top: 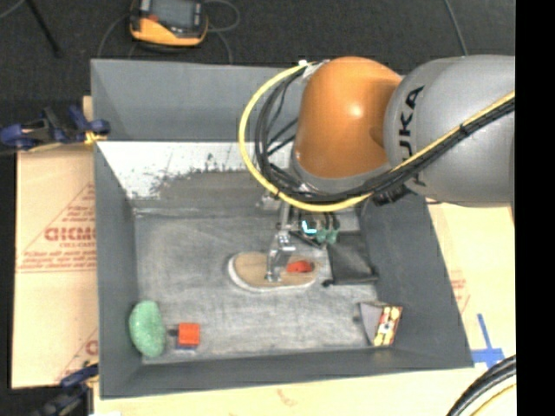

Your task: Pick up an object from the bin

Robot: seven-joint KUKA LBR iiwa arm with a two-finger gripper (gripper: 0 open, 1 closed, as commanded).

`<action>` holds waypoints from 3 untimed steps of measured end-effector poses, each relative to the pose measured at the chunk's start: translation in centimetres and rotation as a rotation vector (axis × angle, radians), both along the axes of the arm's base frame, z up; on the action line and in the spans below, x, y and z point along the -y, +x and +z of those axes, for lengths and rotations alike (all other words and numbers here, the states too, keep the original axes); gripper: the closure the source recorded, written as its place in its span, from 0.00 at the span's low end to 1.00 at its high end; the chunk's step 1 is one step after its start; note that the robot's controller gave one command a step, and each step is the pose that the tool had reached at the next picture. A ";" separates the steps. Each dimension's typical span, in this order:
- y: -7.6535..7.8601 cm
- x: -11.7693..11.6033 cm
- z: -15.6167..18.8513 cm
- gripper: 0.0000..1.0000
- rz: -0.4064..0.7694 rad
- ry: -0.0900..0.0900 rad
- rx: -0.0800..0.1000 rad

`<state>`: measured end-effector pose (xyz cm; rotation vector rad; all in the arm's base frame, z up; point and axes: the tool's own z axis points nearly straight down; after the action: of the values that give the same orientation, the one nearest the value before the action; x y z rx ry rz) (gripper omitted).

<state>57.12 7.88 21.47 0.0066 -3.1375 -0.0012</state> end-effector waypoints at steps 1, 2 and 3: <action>0.2 0.0 0.5 0.00 -0.002 0.001 0.008; 1.1 1.9 -6.0 0.00 -0.003 0.001 0.013; 1.2 3.9 -13.6 0.00 -0.088 0.001 0.011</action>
Offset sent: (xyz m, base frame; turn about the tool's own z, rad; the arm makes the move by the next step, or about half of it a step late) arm 0.0179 -0.0428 -0.1447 0.0030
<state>58.34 3.94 7.90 -0.1323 -3.1462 -0.0024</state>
